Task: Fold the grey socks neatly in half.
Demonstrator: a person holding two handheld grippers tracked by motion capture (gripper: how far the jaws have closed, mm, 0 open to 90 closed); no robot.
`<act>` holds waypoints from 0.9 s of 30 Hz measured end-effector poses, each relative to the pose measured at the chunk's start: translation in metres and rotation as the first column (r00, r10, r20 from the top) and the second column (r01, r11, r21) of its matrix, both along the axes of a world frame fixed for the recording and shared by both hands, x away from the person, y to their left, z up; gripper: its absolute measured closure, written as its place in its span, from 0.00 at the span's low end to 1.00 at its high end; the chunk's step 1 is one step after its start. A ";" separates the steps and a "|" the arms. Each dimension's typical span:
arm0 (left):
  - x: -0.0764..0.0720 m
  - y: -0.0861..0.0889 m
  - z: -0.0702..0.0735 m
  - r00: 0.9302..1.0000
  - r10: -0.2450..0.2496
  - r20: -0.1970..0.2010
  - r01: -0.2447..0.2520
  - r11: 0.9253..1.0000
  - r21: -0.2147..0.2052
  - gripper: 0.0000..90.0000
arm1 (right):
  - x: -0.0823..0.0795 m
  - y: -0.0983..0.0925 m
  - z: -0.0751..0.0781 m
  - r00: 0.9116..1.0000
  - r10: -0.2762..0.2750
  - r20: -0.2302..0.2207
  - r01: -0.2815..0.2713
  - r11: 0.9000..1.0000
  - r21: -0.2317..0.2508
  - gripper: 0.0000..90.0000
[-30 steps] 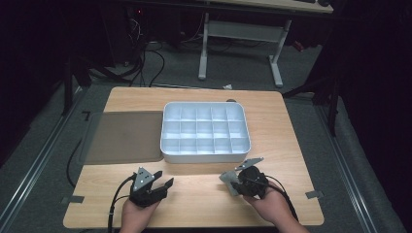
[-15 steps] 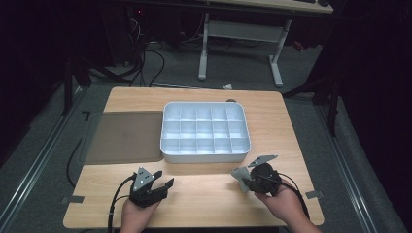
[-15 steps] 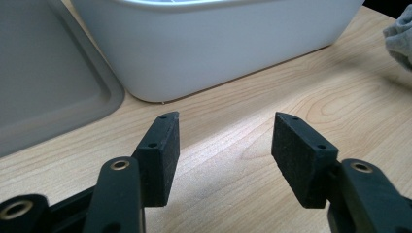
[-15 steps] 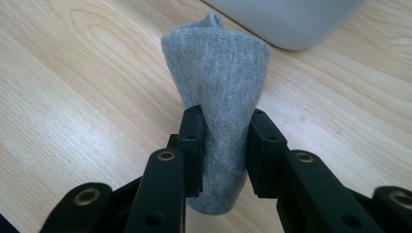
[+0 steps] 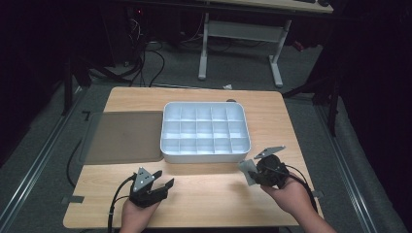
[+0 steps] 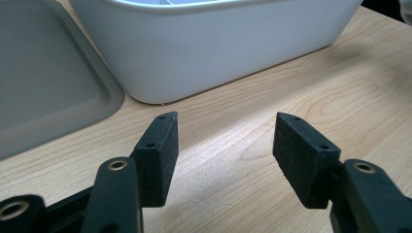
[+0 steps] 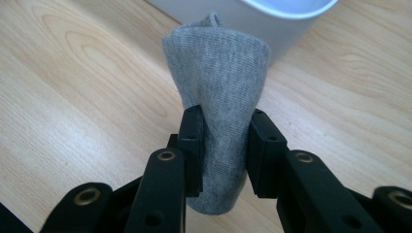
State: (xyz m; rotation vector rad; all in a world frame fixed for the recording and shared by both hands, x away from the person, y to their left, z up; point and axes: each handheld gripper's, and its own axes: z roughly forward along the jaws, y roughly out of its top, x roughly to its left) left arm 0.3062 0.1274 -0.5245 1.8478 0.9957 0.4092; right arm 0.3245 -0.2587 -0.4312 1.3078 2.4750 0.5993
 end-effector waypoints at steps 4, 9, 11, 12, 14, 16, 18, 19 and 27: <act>0.000 0.000 0.000 1.000 -0.003 -0.003 0.003 1.000 -0.002 0.48 | 0.008 0.000 0.009 1.000 -0.008 -0.005 0.008 1.000 0.007 0.80; -0.001 0.000 0.000 1.000 -0.005 -0.003 0.005 1.000 -0.003 0.48 | 0.019 0.000 0.021 1.000 -0.015 -0.005 0.015 1.000 0.014 0.80; 0.000 0.001 0.000 1.000 -0.005 -0.002 0.005 1.000 -0.003 0.48 | 0.024 0.001 0.026 1.000 -0.018 -0.004 0.018 1.000 0.014 0.80; 0.000 0.001 0.000 1.000 -0.005 -0.002 0.005 1.000 -0.003 0.48 | 0.026 0.002 0.028 1.000 -0.019 -0.002 0.019 1.000 0.014 0.80; 0.000 0.001 0.000 1.000 -0.006 -0.002 0.006 1.000 -0.003 0.48 | 0.032 0.004 0.031 1.000 -0.017 0.002 0.017 1.000 0.007 0.80; 0.000 0.000 0.000 1.000 -0.007 -0.002 0.007 1.000 -0.003 0.48 | 0.038 0.005 0.033 1.000 -0.027 -0.006 0.027 1.000 0.007 0.80; -0.001 0.000 0.000 1.000 -0.008 -0.001 0.008 1.000 -0.002 0.48 | 0.044 0.007 0.036 0.999 -0.033 -0.010 0.033 0.999 0.009 0.80; -0.001 0.000 0.000 1.000 -0.008 -0.001 0.008 1.000 -0.002 0.48 | 0.044 0.007 0.036 0.999 -0.033 -0.010 0.033 0.999 0.009 0.80; -0.001 -0.001 0.000 1.000 -0.014 0.002 0.014 1.000 0.000 0.48 | 0.070 0.018 0.043 0.998 -0.054 -0.012 0.053 0.998 -0.040 0.80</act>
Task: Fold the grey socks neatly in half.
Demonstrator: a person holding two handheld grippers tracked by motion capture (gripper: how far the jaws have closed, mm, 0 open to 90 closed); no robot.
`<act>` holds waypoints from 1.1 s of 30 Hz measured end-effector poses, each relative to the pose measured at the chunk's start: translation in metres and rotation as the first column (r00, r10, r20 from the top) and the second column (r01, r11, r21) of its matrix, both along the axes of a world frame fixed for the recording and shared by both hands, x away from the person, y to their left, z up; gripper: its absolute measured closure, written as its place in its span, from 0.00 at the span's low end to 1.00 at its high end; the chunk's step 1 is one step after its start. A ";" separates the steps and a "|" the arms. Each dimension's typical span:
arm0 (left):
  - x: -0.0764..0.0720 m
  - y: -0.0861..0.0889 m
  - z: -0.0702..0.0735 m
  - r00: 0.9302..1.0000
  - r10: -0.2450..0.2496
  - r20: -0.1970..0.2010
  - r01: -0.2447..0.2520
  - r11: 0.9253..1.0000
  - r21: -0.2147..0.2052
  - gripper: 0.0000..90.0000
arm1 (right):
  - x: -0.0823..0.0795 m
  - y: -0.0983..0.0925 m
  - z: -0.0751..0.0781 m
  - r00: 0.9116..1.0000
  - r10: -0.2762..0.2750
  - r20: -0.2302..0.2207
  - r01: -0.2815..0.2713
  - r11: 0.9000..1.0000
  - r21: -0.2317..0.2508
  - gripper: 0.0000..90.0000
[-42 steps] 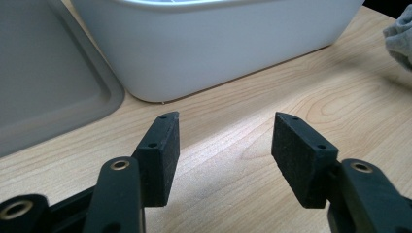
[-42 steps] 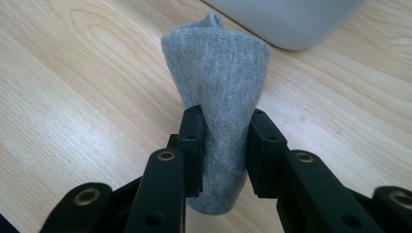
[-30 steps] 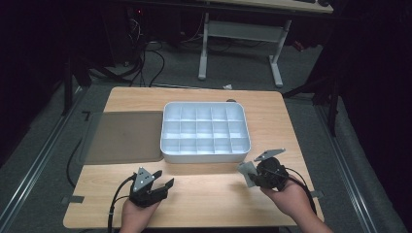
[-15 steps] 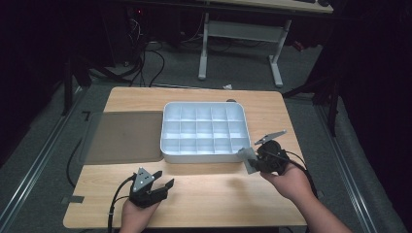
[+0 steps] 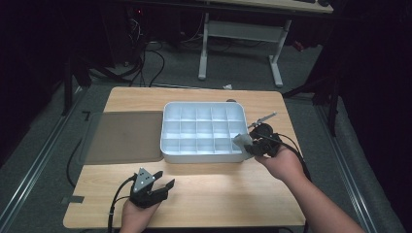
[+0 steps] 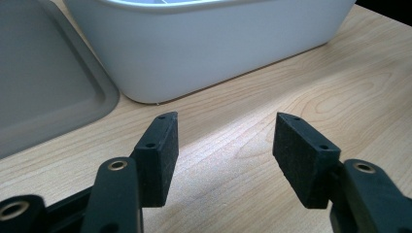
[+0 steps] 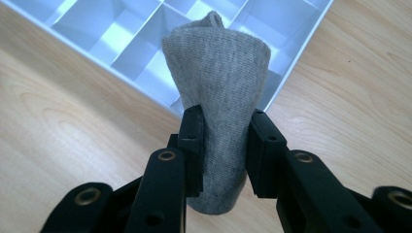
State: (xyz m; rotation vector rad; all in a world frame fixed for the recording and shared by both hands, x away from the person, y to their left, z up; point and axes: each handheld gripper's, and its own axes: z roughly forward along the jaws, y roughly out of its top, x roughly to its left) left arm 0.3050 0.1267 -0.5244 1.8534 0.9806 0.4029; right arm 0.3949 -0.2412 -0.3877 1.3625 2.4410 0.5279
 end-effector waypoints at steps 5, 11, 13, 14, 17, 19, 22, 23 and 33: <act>0.000 0.000 0.000 1.000 -0.002 0.000 0.002 1.000 0.000 0.48 | 0.012 0.003 -0.002 1.000 -0.016 -0.023 0.016 1.000 -0.014 0.80; 0.000 0.000 0.000 1.000 -0.004 0.001 0.004 1.000 0.003 0.48 | 0.027 0.005 -0.005 0.998 -0.049 -0.048 0.047 0.998 -0.047 0.80; 0.000 0.001 0.000 1.000 -0.003 0.002 0.003 1.000 0.001 0.48 | 0.030 0.006 -0.006 0.997 -0.055 -0.050 0.052 0.997 -0.052 0.80; 0.000 0.001 0.000 1.000 -0.002 0.002 0.002 1.000 0.001 0.48 | 0.031 0.007 -0.007 0.997 -0.056 -0.055 0.053 0.997 -0.054 0.80; 0.000 0.001 0.000 1.000 -0.003 0.003 0.003 1.000 0.002 0.48 | 0.036 0.008 -0.009 0.996 -0.064 -0.064 0.060 0.996 -0.063 0.80; 0.000 0.001 0.000 1.000 -0.003 0.002 0.003 1.000 0.003 0.48 | 0.038 0.009 -0.010 0.994 -0.077 -0.077 0.072 0.995 -0.070 0.80; 0.000 0.001 0.000 1.000 -0.003 0.004 0.003 1.000 0.004 0.48 | 0.042 0.010 -0.012 0.991 -0.097 -0.088 0.091 0.994 -0.068 0.80; 0.000 0.001 0.000 1.000 -0.003 0.004 0.003 1.000 0.004 0.48 | 0.044 0.010 -0.014 0.990 -0.101 -0.094 0.094 0.993 -0.073 0.80; 0.000 0.001 0.000 1.000 -0.004 0.004 0.004 1.000 0.006 0.48 | 0.051 0.019 -0.026 0.985 -0.116 -0.126 0.104 0.989 -0.102 0.81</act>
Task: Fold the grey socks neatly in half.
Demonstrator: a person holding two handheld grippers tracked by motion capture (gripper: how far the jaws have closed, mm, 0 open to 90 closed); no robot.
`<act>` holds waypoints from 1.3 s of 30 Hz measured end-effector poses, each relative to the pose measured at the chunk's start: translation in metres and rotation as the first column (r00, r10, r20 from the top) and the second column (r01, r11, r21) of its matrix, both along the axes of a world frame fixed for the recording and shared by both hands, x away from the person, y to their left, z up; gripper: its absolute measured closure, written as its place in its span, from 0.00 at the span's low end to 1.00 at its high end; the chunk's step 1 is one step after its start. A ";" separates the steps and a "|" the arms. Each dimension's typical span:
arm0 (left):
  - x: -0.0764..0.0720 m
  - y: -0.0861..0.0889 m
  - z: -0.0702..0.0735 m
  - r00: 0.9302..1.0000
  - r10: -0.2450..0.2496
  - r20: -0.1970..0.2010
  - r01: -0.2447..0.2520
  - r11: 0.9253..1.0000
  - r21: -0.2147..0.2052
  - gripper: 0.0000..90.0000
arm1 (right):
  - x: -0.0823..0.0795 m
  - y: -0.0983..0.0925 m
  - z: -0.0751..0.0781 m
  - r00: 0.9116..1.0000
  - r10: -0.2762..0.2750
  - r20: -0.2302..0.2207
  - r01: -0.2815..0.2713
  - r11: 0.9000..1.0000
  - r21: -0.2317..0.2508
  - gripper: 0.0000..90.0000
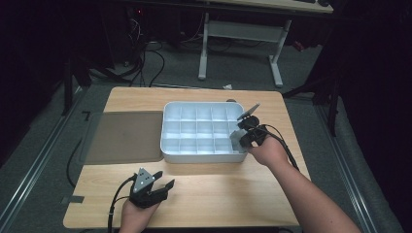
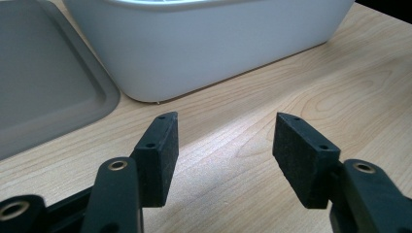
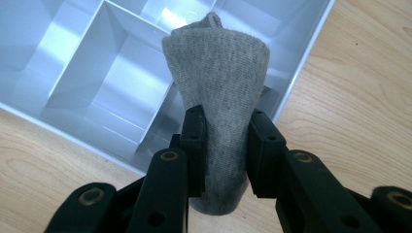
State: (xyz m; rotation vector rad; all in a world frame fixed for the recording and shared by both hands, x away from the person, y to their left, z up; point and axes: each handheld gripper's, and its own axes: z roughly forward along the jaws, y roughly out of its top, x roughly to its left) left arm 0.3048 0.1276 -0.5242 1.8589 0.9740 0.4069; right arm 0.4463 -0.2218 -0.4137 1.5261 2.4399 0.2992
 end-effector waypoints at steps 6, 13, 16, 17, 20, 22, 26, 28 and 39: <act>0.000 0.000 0.000 1.000 0.000 -0.001 0.000 1.000 0.002 0.48 | 0.003 0.006 -0.011 0.999 -0.011 -0.032 0.011 1.000 -0.022 0.81; 0.001 0.000 -0.001 1.000 -0.001 -0.001 0.001 1.000 0.005 0.48 | 0.007 0.010 -0.021 0.998 0.023 -0.055 -0.026 0.998 -0.058 0.83; 0.001 0.000 -0.001 1.000 -0.003 -0.002 0.003 1.000 0.008 0.48 | 0.009 0.012 -0.029 0.996 0.032 -0.078 -0.038 0.997 -0.073 0.83; 0.001 0.000 -0.001 1.000 -0.003 -0.001 0.003 1.000 0.010 0.48 | 0.009 0.013 -0.032 0.996 0.021 -0.087 -0.028 0.996 -0.079 0.83; 0.001 0.000 -0.001 1.000 -0.002 0.000 0.002 1.000 0.011 0.48 | 0.011 0.014 -0.040 0.995 0.030 -0.095 -0.038 0.996 -0.082 0.83; 0.001 0.000 -0.001 1.000 -0.001 0.001 0.001 1.000 0.012 0.48 | 0.011 0.013 -0.043 0.995 0.024 -0.100 -0.032 0.996 -0.078 0.83; 0.001 0.000 -0.002 1.000 -0.001 0.000 0.001 1.000 0.013 0.48 | 0.012 0.013 -0.044 0.994 0.024 -0.104 -0.032 0.997 -0.073 0.82; 0.001 0.000 -0.002 1.000 -0.001 0.000 0.001 1.000 0.015 0.48 | 0.012 0.011 -0.042 0.994 0.033 -0.105 -0.040 0.997 -0.062 0.82; 0.001 -0.001 -0.002 1.000 -0.002 -0.002 0.002 1.000 0.016 0.48 | 0.012 0.007 -0.037 0.992 0.040 -0.118 -0.044 0.998 -0.033 0.74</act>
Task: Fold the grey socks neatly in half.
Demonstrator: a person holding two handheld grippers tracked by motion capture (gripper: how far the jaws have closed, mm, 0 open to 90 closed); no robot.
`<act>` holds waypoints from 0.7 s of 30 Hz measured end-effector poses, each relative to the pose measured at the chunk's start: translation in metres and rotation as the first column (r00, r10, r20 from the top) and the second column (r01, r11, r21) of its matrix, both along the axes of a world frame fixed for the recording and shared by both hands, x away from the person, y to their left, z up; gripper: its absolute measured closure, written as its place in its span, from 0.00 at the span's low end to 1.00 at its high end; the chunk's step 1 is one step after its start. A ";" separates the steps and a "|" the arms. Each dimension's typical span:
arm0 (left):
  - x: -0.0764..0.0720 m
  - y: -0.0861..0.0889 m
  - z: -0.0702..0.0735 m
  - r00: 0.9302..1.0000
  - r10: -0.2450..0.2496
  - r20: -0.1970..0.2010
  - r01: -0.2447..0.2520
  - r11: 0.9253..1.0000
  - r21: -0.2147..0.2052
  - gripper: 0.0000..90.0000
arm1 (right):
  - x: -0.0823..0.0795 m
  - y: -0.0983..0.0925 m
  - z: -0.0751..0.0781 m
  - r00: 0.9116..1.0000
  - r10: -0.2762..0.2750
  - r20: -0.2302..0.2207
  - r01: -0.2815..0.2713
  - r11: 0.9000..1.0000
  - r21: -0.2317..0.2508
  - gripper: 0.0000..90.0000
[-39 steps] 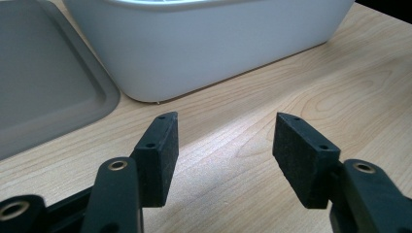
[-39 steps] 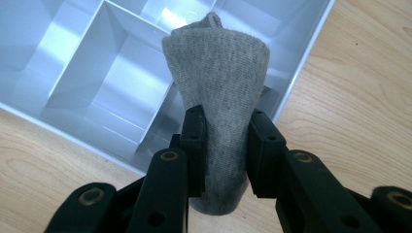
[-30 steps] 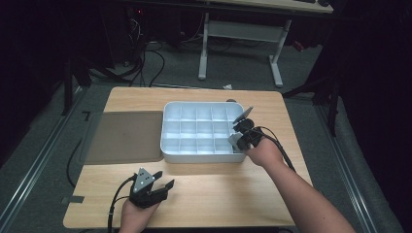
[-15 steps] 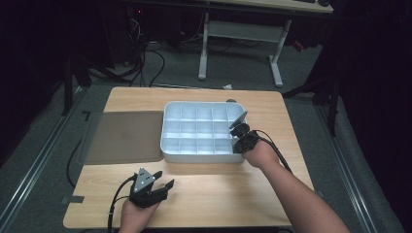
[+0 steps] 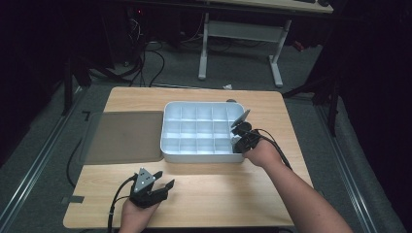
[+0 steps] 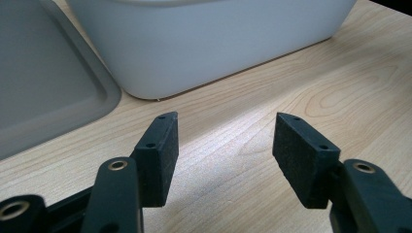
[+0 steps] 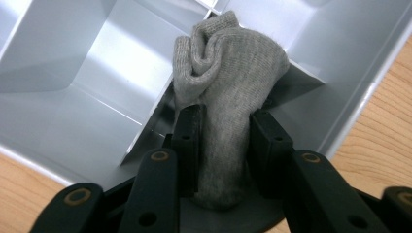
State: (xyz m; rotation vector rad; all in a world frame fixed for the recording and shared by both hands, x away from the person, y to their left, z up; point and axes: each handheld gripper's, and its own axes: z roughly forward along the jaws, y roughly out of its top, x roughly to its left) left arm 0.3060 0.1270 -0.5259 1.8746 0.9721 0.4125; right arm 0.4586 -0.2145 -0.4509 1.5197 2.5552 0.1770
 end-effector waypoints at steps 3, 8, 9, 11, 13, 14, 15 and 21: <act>0.000 0.000 0.000 1.000 0.000 0.000 0.000 1.000 0.000 0.48 | -0.001 -0.002 0.003 1.000 -0.003 -0.002 0.003 1.000 0.011 0.74; 0.000 0.000 0.000 1.000 -0.002 0.000 0.002 1.000 0.002 0.48 | -0.002 -0.003 0.010 1.000 0.004 0.004 -0.004 1.000 0.022 0.73; 0.000 -0.001 0.000 1.000 -0.002 0.000 0.002 1.000 0.002 0.48 | -0.003 -0.003 0.012 1.000 0.007 0.007 -0.007 1.000 0.026 0.72; 0.000 -0.001 0.000 1.000 -0.003 0.001 0.003 1.000 0.003 0.48 | -0.004 -0.003 0.015 1.000 0.013 0.011 -0.014 0.999 0.029 0.72; 0.000 -0.001 0.000 1.000 -0.004 0.001 0.004 1.000 0.003 0.48 | -0.005 0.000 0.019 1.000 0.001 0.010 -0.001 1.000 0.032 0.72; 0.000 -0.001 0.000 1.000 -0.005 0.000 0.005 1.000 0.004 0.48 | -0.005 -0.001 0.021 1.000 0.023 0.019 -0.024 0.999 0.029 0.72; 0.000 -0.001 0.000 1.000 -0.005 0.000 0.005 1.000 0.004 0.48 | -0.004 0.000 0.023 1.000 0.023 0.022 -0.023 0.999 0.031 0.72; 0.000 -0.001 0.000 1.000 -0.005 0.001 0.005 1.000 0.006 0.48 | -0.003 0.000 0.033 0.999 0.014 0.037 -0.015 0.999 0.032 0.74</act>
